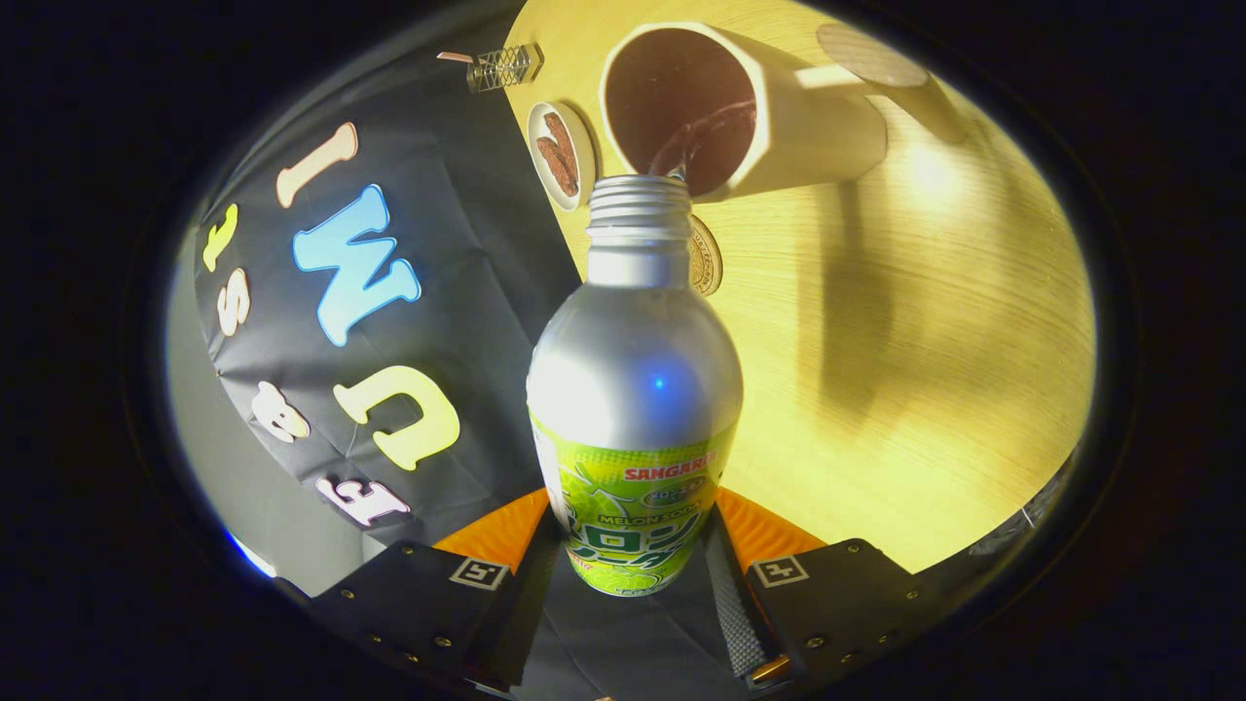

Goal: Take the bottle from table, then pour the juice into the cup, finally place the bottle on the coaster

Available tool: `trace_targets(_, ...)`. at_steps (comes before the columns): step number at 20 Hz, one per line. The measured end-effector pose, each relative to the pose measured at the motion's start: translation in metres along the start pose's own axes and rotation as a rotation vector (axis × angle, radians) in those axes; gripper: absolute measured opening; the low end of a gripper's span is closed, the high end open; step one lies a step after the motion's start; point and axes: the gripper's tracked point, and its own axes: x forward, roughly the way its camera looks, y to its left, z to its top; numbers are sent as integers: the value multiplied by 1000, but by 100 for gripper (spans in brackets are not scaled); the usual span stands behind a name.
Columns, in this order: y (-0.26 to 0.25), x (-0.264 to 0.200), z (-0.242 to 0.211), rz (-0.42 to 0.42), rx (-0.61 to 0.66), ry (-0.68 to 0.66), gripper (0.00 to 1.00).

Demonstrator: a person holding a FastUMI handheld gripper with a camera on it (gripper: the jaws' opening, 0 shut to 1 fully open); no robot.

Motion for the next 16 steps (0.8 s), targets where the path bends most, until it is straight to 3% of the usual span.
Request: trace_targets(16,17,-5,0,20,104,7,76)
